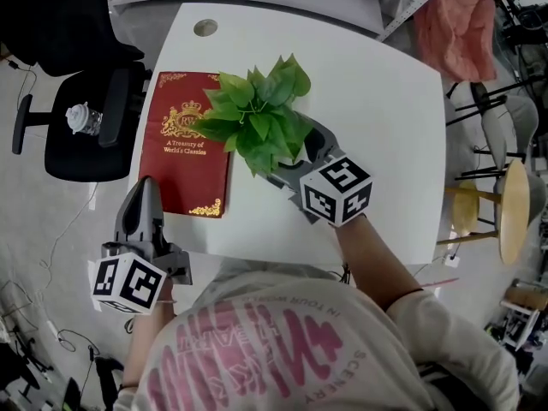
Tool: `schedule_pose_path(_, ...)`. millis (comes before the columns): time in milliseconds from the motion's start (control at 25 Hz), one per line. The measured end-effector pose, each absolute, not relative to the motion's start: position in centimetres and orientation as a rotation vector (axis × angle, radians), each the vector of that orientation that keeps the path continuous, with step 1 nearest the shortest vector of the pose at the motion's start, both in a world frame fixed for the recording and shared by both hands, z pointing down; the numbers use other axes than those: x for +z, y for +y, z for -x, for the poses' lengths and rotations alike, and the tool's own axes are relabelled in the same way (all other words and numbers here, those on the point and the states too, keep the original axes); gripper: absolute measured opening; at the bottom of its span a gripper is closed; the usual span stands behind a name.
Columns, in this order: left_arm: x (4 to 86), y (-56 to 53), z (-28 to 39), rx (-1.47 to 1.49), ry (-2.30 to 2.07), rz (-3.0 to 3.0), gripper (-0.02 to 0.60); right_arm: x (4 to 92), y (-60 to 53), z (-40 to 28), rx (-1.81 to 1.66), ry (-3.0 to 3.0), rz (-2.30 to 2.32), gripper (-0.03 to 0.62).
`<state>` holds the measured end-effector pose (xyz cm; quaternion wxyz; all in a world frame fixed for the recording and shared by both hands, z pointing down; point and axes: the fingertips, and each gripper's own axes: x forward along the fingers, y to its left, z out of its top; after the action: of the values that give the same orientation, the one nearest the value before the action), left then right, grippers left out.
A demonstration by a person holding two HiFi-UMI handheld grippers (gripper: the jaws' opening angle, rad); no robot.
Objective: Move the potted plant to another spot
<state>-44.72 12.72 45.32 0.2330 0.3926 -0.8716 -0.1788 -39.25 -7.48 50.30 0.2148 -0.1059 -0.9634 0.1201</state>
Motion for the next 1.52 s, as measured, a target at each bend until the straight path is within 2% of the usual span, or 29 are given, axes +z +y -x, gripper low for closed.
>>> schedule_pose_path(320, 45.2, 12.8, 45.7, -0.484, -2.405, -1.062, 0.005, 48.6, -7.1, 40.9, 0.193, -2.791, 0.319, 0.506)
schedule_pose_path(1000, 44.9, 12.4, 46.1, -0.491, -2.412, -1.063, 0.005, 48.7, -7.4, 41.8, 0.192, -2.771, 0.268, 0.505)
schedule_pose_path(1360, 43.4, 11.7, 44.5, -0.49, -2.42, -1.116, 0.005, 46.6, -8.0, 39.7, 0.172, -2.809, 0.226, 0.502)
schedule_pose_path(1520, 41.7, 10.8, 41.4, -0.487, -2.428, -1.168, 0.005, 43.8, -8.5, 36.4, 0.162, -2.864, 0.206, 0.5)
